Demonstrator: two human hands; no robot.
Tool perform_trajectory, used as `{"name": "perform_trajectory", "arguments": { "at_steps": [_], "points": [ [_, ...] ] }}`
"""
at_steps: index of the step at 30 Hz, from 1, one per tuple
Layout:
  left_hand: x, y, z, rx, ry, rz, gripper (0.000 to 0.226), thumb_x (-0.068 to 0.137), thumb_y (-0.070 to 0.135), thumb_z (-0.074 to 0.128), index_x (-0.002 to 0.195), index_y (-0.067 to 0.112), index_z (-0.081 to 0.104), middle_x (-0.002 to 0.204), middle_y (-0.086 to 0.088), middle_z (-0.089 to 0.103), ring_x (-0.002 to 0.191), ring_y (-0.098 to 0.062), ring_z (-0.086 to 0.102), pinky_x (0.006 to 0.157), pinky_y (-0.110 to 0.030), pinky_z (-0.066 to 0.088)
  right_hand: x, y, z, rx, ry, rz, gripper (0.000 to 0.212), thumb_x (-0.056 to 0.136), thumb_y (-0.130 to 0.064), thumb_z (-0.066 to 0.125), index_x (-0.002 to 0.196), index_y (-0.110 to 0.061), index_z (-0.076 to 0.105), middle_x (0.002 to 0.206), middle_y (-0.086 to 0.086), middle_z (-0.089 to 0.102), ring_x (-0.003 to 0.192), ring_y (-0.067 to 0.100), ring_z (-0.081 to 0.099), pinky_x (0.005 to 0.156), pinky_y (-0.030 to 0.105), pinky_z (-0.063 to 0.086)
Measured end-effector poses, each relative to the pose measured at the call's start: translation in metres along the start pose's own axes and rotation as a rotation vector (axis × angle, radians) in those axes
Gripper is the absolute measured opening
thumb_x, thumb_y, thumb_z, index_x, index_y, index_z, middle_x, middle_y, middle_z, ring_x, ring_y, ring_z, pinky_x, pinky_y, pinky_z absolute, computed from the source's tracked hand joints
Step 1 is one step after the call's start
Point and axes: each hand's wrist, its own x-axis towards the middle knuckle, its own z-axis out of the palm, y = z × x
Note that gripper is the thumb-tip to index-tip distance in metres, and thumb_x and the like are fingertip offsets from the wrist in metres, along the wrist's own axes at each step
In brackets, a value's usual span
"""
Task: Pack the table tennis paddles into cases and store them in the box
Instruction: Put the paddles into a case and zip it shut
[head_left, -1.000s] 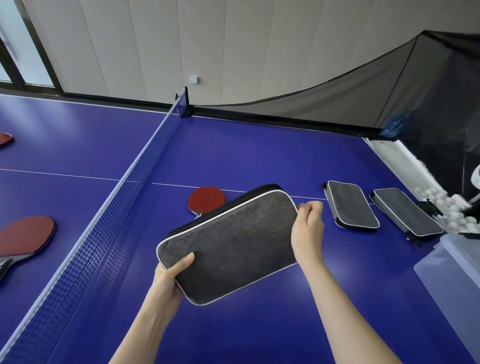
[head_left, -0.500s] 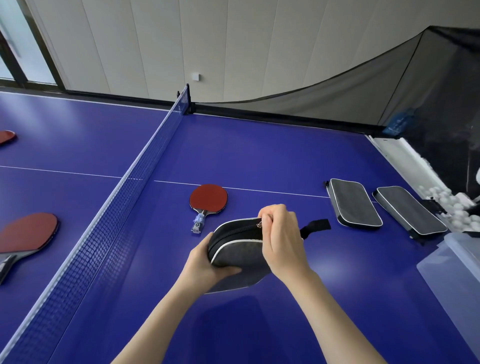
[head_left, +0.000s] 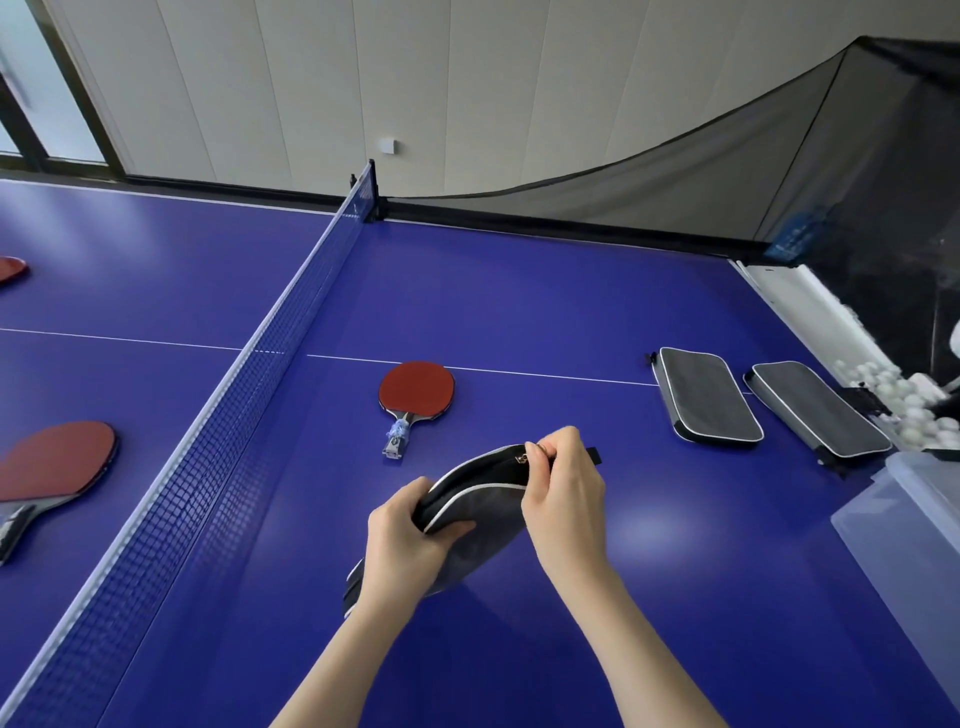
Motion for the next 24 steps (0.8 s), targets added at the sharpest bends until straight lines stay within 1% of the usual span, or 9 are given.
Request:
{"name": "perform_trajectory", "arguments": {
  "at_steps": [2, 4, 6, 9, 11, 13, 15, 20, 24],
  "points": [
    [0.0, 0.0, 0.001, 0.026, 0.028, 0.005, 0.039, 0.062, 0.014, 0.083, 0.06, 0.019, 0.044, 0.052, 0.008, 0.049, 0.053, -0.009, 0.046, 0.05, -0.017, 0.037, -0.003, 0.003, 0.002, -0.022, -0.014, 0.064, 0.02, 0.096, -0.019, 0.05, 0.081, -0.015, 0.039, 0.069, 0.002, 0.053, 0.058, 0.02, 0.051, 0.051, 0.032, 0.045],
    [0.0, 0.001, 0.001, 0.032, 0.04, 0.003, 0.043, 0.062, 0.013, 0.083, 0.058, 0.021, 0.041, 0.05, 0.011, 0.047, 0.05, -0.007, 0.042, 0.049, -0.016, 0.036, -0.003, 0.003, 0.004, -0.029, -0.01, 0.064, 0.02, 0.096, -0.019, 0.05, 0.081, -0.015, 0.039, 0.067, 0.002, 0.054, 0.055, 0.019, 0.051, 0.049, 0.031, 0.044],
    [0.0, 0.002, 0.001, 0.015, 0.046, -0.005, 0.041, 0.062, 0.013, 0.083, 0.058, 0.023, 0.044, 0.053, 0.011, 0.052, 0.052, -0.008, 0.047, 0.05, -0.017, 0.039, 0.001, 0.001, 0.006, -0.016, -0.002, 0.077, 0.02, 0.096, -0.017, 0.052, 0.08, -0.013, 0.039, 0.066, 0.003, 0.054, 0.055, 0.021, 0.051, 0.051, 0.031, 0.044],
    [-0.002, 0.003, 0.001, -0.016, 0.048, -0.015, 0.03, 0.063, 0.012, 0.083, 0.065, 0.013, 0.053, 0.06, 0.0, 0.059, 0.061, -0.019, 0.056, 0.059, -0.037, 0.048, 0.005, 0.0, 0.008, -0.016, -0.009, 0.107, 0.021, 0.095, -0.015, 0.053, 0.079, -0.011, 0.039, 0.065, 0.004, 0.052, 0.056, 0.022, 0.051, 0.05, 0.032, 0.044],
    [-0.003, 0.004, 0.0, -0.023, 0.062, -0.014, 0.033, 0.063, 0.012, 0.083, 0.062, 0.014, 0.05, 0.057, -0.001, 0.057, 0.058, -0.019, 0.054, 0.059, -0.039, 0.048, 0.006, 0.001, 0.007, -0.019, -0.014, 0.11, 0.022, 0.095, -0.014, 0.053, 0.078, -0.011, 0.039, 0.066, 0.003, 0.051, 0.056, 0.019, 0.049, 0.048, 0.025, 0.039],
    [-0.004, 0.005, 0.0, -0.01, 0.072, -0.006, 0.039, 0.063, 0.013, 0.084, 0.058, 0.017, 0.045, 0.053, 0.001, 0.051, 0.053, -0.014, 0.047, 0.055, -0.031, 0.044, 0.009, 0.004, 0.006, -0.053, -0.014, 0.098, 0.022, 0.094, -0.014, 0.054, 0.078, -0.011, 0.038, 0.067, 0.001, 0.05, 0.055, 0.014, 0.043, 0.047, 0.016, 0.03],
    [-0.003, 0.008, 0.001, -0.003, 0.098, 0.011, 0.047, 0.063, 0.013, 0.083, 0.054, 0.023, 0.038, 0.05, 0.007, 0.047, 0.051, -0.01, 0.042, 0.051, -0.021, 0.036, 0.011, 0.007, 0.005, -0.114, -0.024, 0.077, 0.023, 0.094, -0.015, 0.054, 0.079, -0.013, 0.037, 0.067, 0.0, 0.049, 0.053, 0.011, 0.039, 0.046, 0.014, 0.023],
    [-0.002, 0.011, 0.001, 0.016, 0.119, 0.05, 0.045, 0.063, 0.013, 0.084, 0.055, 0.015, 0.04, 0.05, 0.004, 0.04, 0.051, -0.012, 0.036, 0.051, -0.025, 0.033, 0.019, 0.02, 0.004, -0.226, -0.069, 0.106, 0.023, 0.095, -0.017, 0.053, 0.08, -0.014, 0.036, 0.07, 0.0, 0.049, 0.059, 0.019, 0.042, 0.052, 0.025, 0.028],
    [0.003, 0.009, -0.011, -0.105, 0.084, 0.024, 0.035, 0.063, 0.013, 0.086, 0.062, 0.005, 0.052, 0.053, -0.008, 0.051, 0.053, -0.017, 0.045, 0.053, -0.028, 0.039, 0.032, 0.048, -0.006, -0.047, -0.117, 0.24, 0.016, 0.093, -0.011, 0.056, 0.081, -0.006, 0.048, 0.083, 0.007, 0.059, 0.078, 0.023, 0.053, 0.063, 0.027, 0.036]
  ]
}}
